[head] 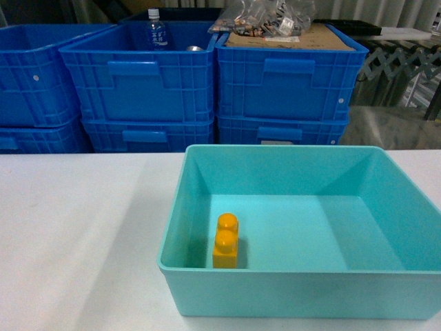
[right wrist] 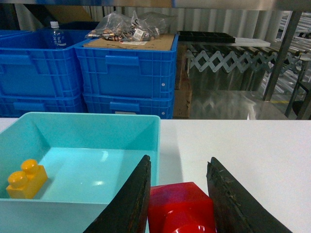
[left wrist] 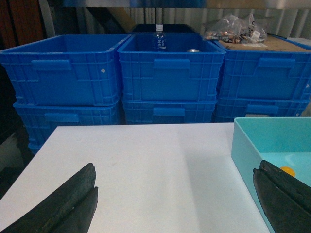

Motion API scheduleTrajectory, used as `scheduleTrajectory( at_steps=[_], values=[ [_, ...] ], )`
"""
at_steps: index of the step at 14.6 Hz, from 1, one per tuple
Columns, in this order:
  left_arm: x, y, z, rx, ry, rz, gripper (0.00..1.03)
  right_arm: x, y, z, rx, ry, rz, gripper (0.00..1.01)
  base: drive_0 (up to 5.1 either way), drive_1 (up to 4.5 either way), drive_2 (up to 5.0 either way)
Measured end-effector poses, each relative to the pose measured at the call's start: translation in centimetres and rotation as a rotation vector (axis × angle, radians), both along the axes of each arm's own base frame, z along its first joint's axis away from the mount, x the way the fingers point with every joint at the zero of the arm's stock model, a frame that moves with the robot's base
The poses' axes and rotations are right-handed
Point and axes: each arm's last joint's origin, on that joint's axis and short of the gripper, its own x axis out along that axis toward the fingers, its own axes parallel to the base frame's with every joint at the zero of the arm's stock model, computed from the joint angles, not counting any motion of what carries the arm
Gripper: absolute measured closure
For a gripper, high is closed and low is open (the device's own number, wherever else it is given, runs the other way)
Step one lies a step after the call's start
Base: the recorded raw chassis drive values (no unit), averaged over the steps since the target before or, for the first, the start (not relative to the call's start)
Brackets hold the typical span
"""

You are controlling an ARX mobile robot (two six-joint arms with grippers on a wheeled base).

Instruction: Pick red block from blue box to shelf

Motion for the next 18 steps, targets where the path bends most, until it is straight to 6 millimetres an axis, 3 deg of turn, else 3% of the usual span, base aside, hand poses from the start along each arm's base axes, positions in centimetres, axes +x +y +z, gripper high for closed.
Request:
scheduleTrajectory(
  at_steps=[18],
  values=[
    [0.00,0.00,0.00,0.000,0.000,0.000,0.05,0.00,0.00,0.00,0.000,0.000,0.000,0.73,-1.4,-1.39,-1.4]
  ],
)
